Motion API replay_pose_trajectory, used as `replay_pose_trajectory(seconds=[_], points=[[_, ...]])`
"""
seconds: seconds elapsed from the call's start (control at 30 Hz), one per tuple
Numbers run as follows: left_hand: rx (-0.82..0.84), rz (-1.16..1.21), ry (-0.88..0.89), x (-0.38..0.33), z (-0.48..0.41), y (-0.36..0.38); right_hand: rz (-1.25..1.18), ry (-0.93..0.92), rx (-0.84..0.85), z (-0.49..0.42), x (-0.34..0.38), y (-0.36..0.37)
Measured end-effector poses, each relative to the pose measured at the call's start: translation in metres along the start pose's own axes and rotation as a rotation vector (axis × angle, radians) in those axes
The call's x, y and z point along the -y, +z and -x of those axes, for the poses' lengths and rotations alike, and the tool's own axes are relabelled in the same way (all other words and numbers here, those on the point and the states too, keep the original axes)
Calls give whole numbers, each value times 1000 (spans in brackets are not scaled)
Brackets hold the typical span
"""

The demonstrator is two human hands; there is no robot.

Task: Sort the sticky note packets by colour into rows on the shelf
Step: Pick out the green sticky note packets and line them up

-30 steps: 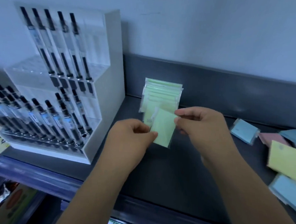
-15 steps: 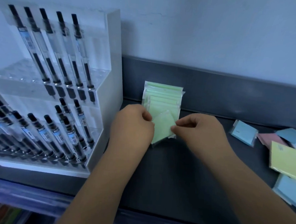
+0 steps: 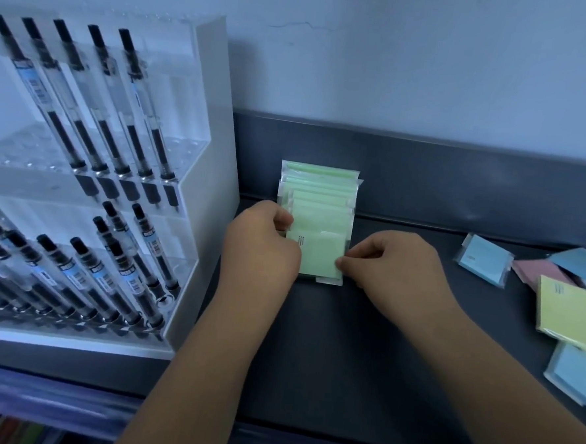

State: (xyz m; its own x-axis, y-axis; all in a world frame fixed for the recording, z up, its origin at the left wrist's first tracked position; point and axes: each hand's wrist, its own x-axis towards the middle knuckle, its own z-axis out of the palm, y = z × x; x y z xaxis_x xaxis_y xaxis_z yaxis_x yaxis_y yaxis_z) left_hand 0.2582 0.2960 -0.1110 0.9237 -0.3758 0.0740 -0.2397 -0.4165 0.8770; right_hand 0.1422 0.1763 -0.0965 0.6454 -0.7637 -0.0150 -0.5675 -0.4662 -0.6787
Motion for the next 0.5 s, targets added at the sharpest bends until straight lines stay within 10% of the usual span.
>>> replay_pose_trajectory(seconds=[0.5], points=[[-76, 21, 43, -5, 4, -6, -19, -14, -51, 8, -1, -15]])
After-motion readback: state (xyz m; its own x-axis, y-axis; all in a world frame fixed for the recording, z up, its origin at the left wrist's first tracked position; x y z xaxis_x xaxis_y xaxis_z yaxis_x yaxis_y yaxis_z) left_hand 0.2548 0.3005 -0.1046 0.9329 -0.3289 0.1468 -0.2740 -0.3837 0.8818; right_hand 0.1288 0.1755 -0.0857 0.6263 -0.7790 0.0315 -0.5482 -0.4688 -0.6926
